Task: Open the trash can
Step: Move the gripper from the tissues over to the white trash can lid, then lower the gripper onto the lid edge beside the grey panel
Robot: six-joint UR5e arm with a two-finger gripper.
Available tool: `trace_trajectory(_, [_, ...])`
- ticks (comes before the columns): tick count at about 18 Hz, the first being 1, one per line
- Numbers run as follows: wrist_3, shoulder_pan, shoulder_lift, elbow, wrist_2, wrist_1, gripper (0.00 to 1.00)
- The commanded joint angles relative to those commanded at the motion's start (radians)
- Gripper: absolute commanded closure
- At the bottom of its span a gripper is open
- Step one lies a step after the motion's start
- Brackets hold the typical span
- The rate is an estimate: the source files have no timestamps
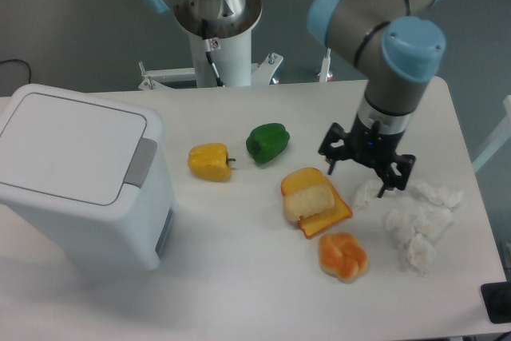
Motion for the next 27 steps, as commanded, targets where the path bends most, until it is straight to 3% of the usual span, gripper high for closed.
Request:
trace_trajectory(10, [-0.367, -0.155, 0.054, 0.011, -0.058, -0.005, 0.00])
trace_trajectory(16, [-0.548, -0.187, 0.078, 0.066, -0.127, -0.057, 0.00])
trace_trajectory(21, [-0.616, -0.192, 0.092, 0.095, -0.190, -0.106, 0.00])
trace_trajectory(27, [-0.688, -0.232, 0.097, 0.095, -0.227, -0.109, 0.00])
